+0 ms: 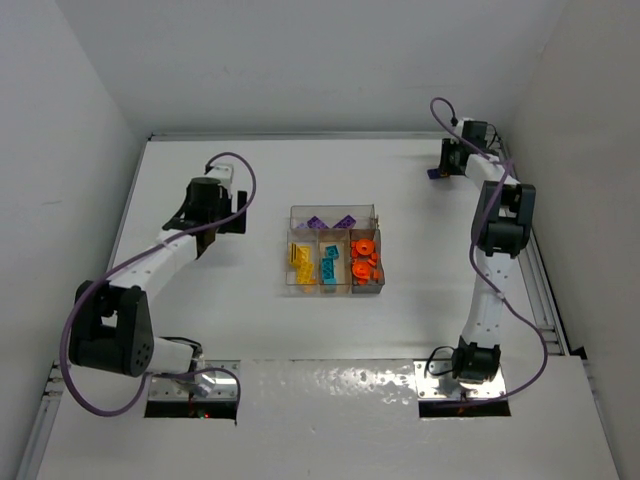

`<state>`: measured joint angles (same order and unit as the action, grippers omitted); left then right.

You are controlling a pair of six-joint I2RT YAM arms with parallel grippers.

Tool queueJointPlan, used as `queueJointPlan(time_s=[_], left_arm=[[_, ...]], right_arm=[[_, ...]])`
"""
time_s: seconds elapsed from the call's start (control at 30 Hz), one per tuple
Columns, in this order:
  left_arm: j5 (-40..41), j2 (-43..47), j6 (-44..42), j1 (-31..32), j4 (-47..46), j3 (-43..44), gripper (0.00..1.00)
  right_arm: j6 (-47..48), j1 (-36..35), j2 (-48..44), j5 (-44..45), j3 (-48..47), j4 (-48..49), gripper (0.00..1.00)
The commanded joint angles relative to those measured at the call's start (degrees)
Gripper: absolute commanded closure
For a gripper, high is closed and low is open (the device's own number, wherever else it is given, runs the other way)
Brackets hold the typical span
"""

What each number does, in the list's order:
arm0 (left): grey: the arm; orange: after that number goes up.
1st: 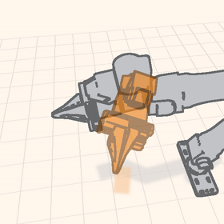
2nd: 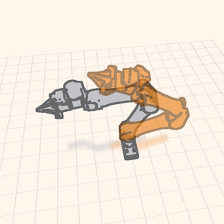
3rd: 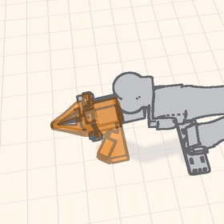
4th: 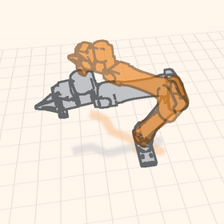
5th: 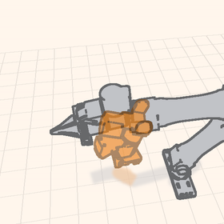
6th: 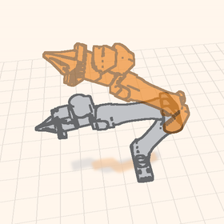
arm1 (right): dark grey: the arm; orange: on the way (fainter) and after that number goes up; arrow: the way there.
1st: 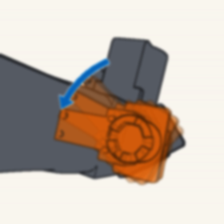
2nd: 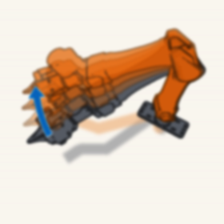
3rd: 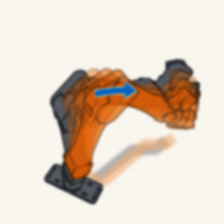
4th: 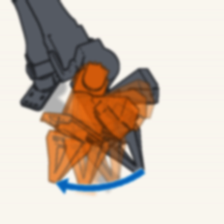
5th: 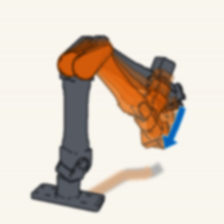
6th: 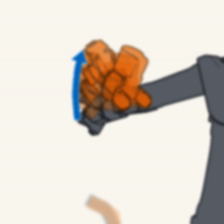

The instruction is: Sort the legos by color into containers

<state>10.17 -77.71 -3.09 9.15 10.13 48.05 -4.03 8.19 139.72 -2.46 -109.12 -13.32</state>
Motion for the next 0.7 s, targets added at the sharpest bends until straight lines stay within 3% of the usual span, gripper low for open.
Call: queueJointPlan(time_s=[0.0,0.07,0.2,0.23,0.33,0.37,0.43,0.47,0.57,0.67], left_arm=[[0.46,-0.42,-1.12,-0.71,-1.43,2.48,0.13],[0.46,-0.51,-1.13,-0.71,-1.69,2.57,0.13],[-1.11,-0.33,-1.74,-0.71,-1.61,3.1,0.14],[-2.34,-0.25,-3.39,-0.71,-1.26,3.27,0.2],[-11.64,0.28,-9.7,-0.71,-0.73,4.07,0.35],[-15.24,0.54,-11.74,-0.71,-0.73,3.98,0.36],[-25.0,1.24,-18.66,-0.62,-0.73,3.89,0.32],[-31.03,1.68,-23.05,-0.62,0.06,4.24,0.25],[-40.02,1.86,-27.92,-0.19,1.12,6.17,0.16],[-40.86,1.51,-33.11,2.61,1.03,7.75,0.11]], right_arm=[[0.96,-0.01,0.38,-1.67,0.49,1.28,0.66],[1.04,-0.01,0.47,-2.11,0.58,1.37,0.7],[1.13,-0.01,-0.49,-2.29,1.27,1.54,0.95],[0.78,-0.1,-1.2,-2.55,1.63,1.89,1.0],[-0.71,-0.27,-5.15,-4.65,3.65,2.68,1.0],[-2.11,-0.71,-6.73,-5.88,5.22,2.95,1.0],[-2.82,-2.37,-12.87,-6.07,7.86,5.13,1.0],[-2.65,-3.34,-18.03,-4.94,11.61,7.41,1.0],[-3.78,-7.74,-25.44,-2.99,18.04,9.54,1.0],[-5.02,-14.93,-33.7,-3.43,23.57,8.49,1.0]])
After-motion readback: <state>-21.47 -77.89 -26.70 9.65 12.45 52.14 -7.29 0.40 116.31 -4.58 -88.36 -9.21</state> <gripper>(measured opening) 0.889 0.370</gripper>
